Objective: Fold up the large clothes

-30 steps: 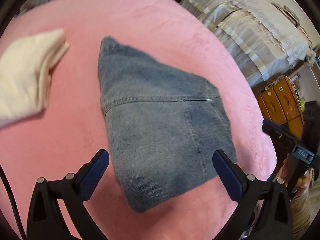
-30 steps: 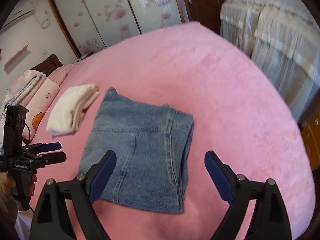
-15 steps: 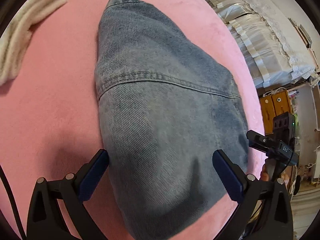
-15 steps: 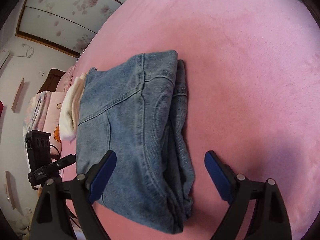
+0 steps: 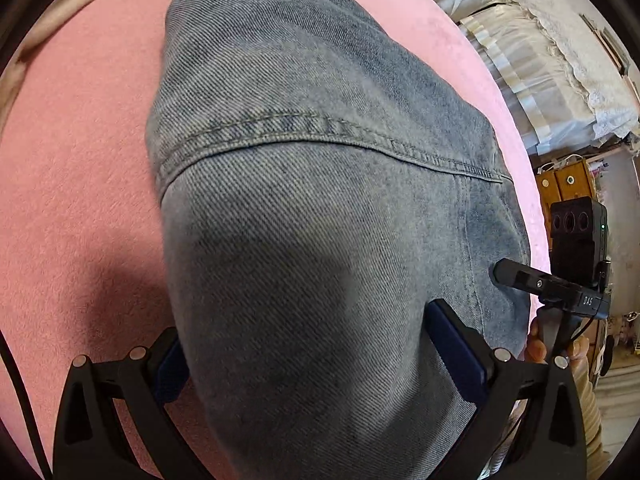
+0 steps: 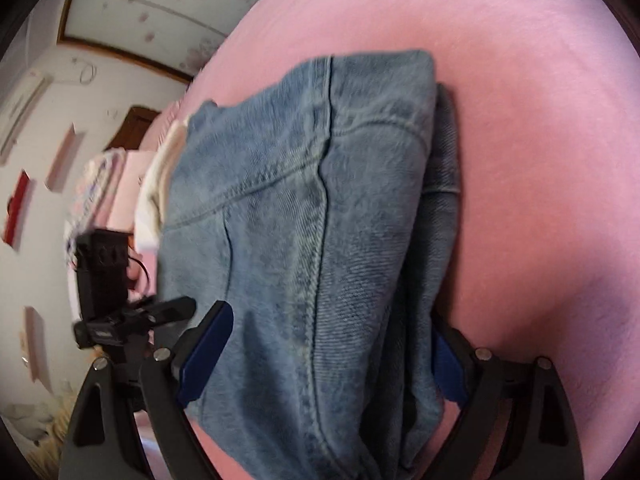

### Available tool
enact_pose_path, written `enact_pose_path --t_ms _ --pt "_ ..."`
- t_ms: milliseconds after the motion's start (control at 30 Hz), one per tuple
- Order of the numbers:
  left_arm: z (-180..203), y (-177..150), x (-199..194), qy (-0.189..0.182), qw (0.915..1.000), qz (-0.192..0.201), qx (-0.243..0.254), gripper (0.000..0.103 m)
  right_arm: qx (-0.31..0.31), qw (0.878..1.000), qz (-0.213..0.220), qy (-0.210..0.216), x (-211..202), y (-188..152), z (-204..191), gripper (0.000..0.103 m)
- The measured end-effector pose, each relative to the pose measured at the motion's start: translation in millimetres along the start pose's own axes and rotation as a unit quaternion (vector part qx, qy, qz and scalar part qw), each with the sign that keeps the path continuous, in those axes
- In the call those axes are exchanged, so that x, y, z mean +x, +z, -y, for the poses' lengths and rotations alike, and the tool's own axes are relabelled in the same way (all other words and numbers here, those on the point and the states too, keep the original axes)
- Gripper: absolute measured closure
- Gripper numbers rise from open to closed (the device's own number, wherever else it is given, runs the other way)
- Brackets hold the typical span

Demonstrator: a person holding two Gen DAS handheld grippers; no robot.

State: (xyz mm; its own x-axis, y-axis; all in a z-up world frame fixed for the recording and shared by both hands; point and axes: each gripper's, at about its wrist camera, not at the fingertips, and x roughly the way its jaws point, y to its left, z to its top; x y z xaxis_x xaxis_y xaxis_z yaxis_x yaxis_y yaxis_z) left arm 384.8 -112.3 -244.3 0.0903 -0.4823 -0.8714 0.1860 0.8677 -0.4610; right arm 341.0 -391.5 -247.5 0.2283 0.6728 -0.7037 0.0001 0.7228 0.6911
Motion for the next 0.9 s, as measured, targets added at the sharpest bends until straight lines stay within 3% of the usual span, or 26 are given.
enact_pose_path --t_ms 133,300,500,600,667,700,767,900 --pt "-0.9 0.1 1.5 -0.003 1.0000 -0.006 0.001 0.000 0.006 1.000 0.008 0.006 0.1 -3.0 0.7 0.011" --pt "7.3 2.9 6.7 0.013 0.9997 -0.018 -0.001 0.000 0.000 1.000 0.018 0.004 0.3 -5.3 -2.6 0.003" --pt "14.1 4.7 9.8 0.022 0.9996 -0.017 0.002 0.000 -0.015 0.999 0.026 -0.028 4.1 -7.5 -12.7 0.003" --pt "17.5 2.6 7.6 0.040 0.9992 -0.006 -0.002 0.004 -0.026 0.998 0.020 -0.049 1.8 -7.3 -12.4 0.017" --pt "20.2 2.5 6.0 0.047 0.9989 0.002 -0.008 0.008 -0.023 0.999 0.016 -0.045 -1.4 -7.7 -10.4 0.035" --pt "21.4 2.4 4.5 0.050 0.9986 0.008 -0.013 0.012 -0.016 0.999 0.019 -0.042 -3.7 -7.9 -9.0 0.039" --pt "23.2 1.8 0.5 0.058 0.9981 0.015 -0.015 0.020 -0.007 0.999 0.025 -0.031 -9.6 -9.3 -5.4 0.057" --pt "41.5 -2.2 -10.8 0.091 0.9955 0.027 0.011 0.044 -0.024 0.998 0.049 -0.037 -20.3 -15.1 -20.8 0.073"
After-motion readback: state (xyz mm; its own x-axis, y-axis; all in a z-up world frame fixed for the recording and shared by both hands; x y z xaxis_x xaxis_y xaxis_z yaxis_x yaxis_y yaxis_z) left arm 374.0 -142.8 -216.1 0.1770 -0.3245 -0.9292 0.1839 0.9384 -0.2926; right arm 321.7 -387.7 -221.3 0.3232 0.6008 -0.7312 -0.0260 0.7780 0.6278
